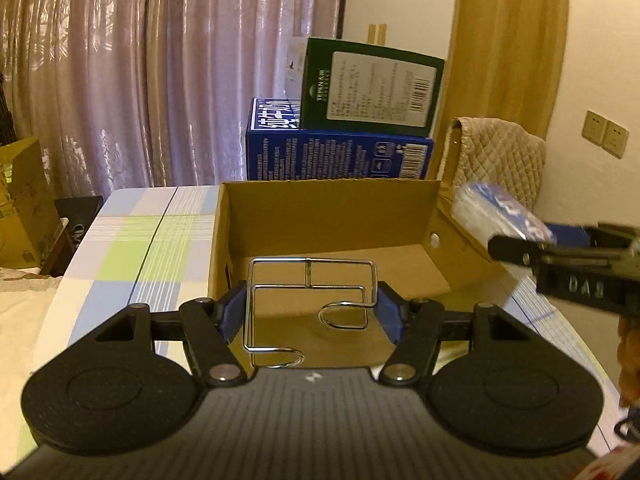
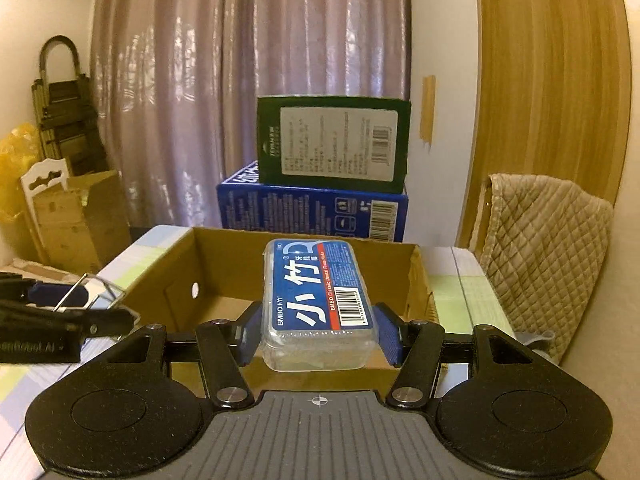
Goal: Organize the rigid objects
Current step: 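Lift the mint box with the right gripper and lower it into the cardboard box, then open the right gripper to release the mint box in the box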
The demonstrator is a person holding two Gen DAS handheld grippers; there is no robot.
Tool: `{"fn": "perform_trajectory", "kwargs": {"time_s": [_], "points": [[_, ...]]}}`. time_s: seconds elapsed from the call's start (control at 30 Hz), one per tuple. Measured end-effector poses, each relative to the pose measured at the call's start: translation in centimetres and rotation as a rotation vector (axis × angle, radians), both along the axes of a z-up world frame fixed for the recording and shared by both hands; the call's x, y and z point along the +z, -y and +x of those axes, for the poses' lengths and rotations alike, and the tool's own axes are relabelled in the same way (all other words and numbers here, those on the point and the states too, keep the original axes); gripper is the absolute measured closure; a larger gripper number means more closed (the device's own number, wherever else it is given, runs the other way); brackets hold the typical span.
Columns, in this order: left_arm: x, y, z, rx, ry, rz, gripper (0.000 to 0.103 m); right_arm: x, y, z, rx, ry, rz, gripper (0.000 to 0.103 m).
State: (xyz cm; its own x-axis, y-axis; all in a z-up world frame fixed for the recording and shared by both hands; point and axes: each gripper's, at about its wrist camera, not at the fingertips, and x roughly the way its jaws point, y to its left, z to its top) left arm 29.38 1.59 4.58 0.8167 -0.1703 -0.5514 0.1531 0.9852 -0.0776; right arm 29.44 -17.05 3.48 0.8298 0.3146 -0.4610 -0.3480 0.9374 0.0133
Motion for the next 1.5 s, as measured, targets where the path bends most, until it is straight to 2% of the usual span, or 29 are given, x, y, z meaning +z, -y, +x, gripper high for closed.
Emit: {"fn": "perform_trajectory", "kwargs": {"time_s": [0.23,0.57,0.7,0.97,1.13,1.27,1.5], "points": [[-0.9,0.1,4.3,0.000,-0.021,-0.009,0.041,-1.9,-0.6,3.2,-0.027,-0.038,-0.003,0.048],[-2.5,1.2,7.4,0.004,-0.043,0.011,0.041,-4.1,-0.1,5.0,-0.054,-0.083,-0.012,0.048],[-2.4,1.2,7.8,0.015,-0.045,-0.012,0.033,-4.2,0.0,4.9,-0.054,-0.085,-0.013,0.048],[-1.2,-0.4,3.9,0.041,0.005,-0.001,0.033,-4.2,0.4,4.7,-0.061,-0.083,0.004,0.048],[-1.7,-1.4,0.9,0.070,0.030,-0.008,0.033,-4.4,0.2,4.7,-0.056,-0.087,0.007,0.048],[-2.0,-1.3,0.6,0.065,0.048,0.032,0.033,-4.5,0.0,4.8,-0.055,-0.088,0.004,0.048],[-2.2,-1.6,0.6,0.060,0.055,0.011,0.033,-4.9,-0.1,5.0,-0.044,-0.071,0.021,0.047]]}}
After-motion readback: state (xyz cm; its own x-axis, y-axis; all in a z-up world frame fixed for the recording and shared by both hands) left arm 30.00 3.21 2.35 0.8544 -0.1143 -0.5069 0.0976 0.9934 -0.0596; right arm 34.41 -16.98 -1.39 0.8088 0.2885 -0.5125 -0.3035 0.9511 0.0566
